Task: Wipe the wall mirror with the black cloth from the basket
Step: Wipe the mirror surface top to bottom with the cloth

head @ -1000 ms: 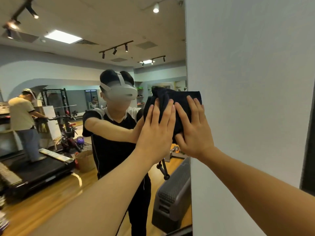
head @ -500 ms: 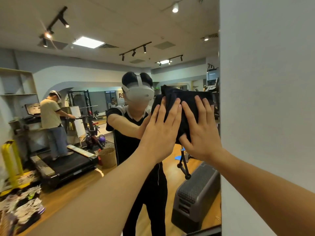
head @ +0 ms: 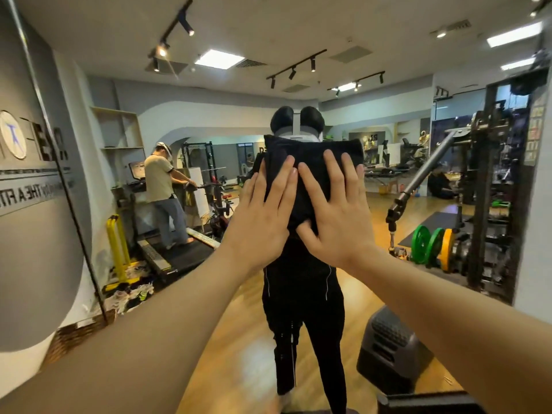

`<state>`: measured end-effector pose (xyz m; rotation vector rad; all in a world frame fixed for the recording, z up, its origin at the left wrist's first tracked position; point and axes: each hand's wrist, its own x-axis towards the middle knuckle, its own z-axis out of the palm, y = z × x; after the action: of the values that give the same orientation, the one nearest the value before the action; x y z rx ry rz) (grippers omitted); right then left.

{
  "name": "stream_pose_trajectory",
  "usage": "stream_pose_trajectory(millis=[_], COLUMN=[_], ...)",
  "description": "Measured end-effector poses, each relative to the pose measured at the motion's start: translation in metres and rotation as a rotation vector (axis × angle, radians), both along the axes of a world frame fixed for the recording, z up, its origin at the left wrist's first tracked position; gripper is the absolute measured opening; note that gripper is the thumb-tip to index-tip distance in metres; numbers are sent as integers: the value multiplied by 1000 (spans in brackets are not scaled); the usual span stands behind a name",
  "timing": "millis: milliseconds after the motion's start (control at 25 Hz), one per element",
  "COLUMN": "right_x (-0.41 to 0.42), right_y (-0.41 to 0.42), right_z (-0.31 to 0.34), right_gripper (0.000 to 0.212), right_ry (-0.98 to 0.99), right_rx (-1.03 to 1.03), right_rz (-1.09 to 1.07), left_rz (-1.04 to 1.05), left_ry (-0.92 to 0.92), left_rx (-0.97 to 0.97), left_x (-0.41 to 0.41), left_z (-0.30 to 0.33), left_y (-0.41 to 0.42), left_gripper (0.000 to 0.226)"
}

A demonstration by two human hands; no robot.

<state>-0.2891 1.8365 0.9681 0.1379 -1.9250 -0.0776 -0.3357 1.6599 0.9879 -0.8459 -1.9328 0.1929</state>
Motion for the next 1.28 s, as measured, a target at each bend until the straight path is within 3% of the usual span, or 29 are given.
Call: stream_pose_trajectory(millis=[640,920,1280], right_x=[-86,-113,-120], right_y=[-219,-302,-319], right_z=[-2,-8,-60], right_gripper=[88,88,82], right_ry=[-17,-69,-105], right_rx=[43,54,185], right_rz=[64,60,122], left_rz=[84,82,-35], left_ry=[11,-74,-226], left_rx=[8,31,162], left_x=[-65,-94,-102], left_z=[-2,-12,-82], left_y=[-222,-304,-331], left_gripper=[90,92,91])
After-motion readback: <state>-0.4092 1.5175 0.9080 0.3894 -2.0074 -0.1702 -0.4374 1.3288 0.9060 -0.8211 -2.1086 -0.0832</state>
